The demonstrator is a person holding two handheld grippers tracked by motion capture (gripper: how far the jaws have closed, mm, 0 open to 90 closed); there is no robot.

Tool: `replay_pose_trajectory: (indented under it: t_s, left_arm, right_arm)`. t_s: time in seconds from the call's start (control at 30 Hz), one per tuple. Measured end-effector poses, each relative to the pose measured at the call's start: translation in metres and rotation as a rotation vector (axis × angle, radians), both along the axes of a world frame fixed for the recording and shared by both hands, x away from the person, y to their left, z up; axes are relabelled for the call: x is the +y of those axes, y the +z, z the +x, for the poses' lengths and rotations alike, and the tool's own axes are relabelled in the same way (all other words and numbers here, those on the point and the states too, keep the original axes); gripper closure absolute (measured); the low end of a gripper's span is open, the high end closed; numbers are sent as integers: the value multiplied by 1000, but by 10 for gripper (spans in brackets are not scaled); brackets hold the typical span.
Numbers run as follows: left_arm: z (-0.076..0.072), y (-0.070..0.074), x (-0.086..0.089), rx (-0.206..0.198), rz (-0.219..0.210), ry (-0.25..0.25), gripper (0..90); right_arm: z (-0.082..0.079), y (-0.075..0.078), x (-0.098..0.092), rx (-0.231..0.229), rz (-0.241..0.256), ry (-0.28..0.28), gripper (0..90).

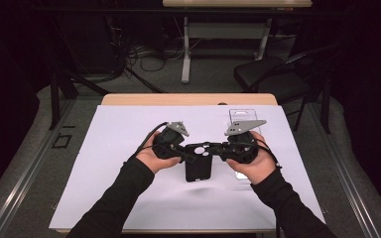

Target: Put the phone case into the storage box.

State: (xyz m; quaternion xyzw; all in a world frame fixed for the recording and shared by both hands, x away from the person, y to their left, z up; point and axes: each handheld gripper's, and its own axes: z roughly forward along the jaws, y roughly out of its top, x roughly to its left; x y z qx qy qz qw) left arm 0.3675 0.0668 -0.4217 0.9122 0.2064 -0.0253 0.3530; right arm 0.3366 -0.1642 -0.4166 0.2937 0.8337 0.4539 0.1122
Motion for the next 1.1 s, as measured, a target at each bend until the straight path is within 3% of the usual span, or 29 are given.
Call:
replay_pose_trajectory:
  t_s: [1.1]
  left_arm:
    - [0, -3, -1, -3, -7, 11, 807]
  right_arm:
    - [-4, 0, 2, 2, 2, -58, 838]
